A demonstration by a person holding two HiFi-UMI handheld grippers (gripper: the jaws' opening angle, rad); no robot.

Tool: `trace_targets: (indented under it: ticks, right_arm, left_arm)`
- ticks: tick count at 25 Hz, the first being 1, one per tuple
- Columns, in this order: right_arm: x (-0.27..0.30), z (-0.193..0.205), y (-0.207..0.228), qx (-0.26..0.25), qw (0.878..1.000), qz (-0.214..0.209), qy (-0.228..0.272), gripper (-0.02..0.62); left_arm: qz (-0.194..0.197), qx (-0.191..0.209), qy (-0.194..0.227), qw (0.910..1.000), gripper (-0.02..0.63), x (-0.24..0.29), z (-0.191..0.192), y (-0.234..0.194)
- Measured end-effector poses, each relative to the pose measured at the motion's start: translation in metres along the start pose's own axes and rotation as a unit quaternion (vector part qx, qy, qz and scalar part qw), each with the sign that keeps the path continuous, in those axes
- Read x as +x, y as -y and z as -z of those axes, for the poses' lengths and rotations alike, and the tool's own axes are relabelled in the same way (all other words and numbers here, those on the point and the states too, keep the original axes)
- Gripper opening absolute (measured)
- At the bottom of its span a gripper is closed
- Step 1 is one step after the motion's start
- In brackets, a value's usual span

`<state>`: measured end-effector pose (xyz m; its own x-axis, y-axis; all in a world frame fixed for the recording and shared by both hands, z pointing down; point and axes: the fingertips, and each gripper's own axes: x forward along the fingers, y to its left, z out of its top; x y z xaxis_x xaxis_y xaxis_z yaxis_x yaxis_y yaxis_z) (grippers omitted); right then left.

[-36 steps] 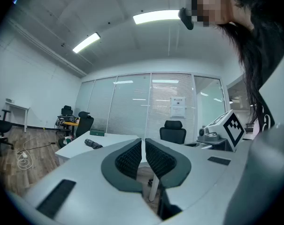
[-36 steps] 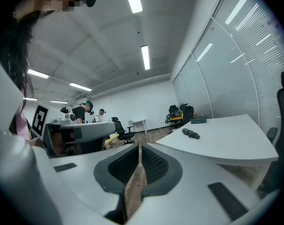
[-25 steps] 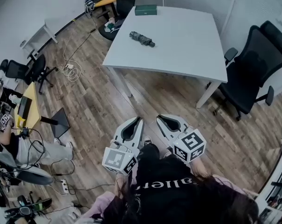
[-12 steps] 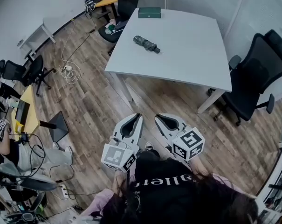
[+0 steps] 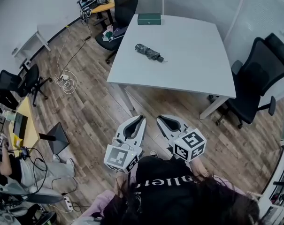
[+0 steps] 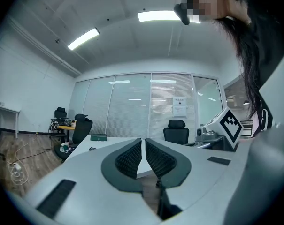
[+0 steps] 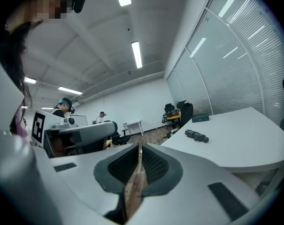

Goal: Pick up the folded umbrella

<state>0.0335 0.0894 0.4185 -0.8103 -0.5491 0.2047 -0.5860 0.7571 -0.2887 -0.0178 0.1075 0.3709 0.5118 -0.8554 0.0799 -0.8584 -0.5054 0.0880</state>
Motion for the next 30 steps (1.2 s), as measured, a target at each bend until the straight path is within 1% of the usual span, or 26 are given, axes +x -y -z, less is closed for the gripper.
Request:
trace_targets:
  ticks: [4, 9, 15, 21, 26, 30]
  right_arm:
    - [0.014, 0.005, 0.003, 0.003, 1.0, 0.016, -0.009, 0.035]
    - [0.021, 0.007, 0.012, 0.01, 0.999, 0.033, -0.018, 0.035]
    - [0.036, 0.009, 0.024, 0.017, 0.999, 0.036, -0.029, 0.035]
    - [0.066, 0.0, 0.049, 0.022, 0.999, 0.03, -0.03, 0.035]
    - [0.101, -0.012, 0.083, 0.023, 0.999, 0.02, -0.03, 0.035]
    - [0.131, -0.026, 0.117, 0.019, 0.999, 0.012, -0.039, 0.035]
  left_arm:
    - [0.004, -0.009, -0.012, 0.9999, 0.041, 0.002, 0.008, -0.02]
    - [0.016, -0.022, -0.018, 0.9995, 0.041, 0.01, 0.014, -0.03]
    - [0.025, -0.031, -0.025, 0.9989, 0.041, 0.025, 0.021, -0.04]
    - [0.011, -0.034, -0.03, 0.9989, 0.041, 0.047, 0.022, -0.07]
    - [-0.005, -0.036, -0.036, 0.9987, 0.041, 0.076, 0.025, -0.102]
    - [-0.019, -0.036, -0.039, 0.9984, 0.041, 0.112, 0.021, -0.129]
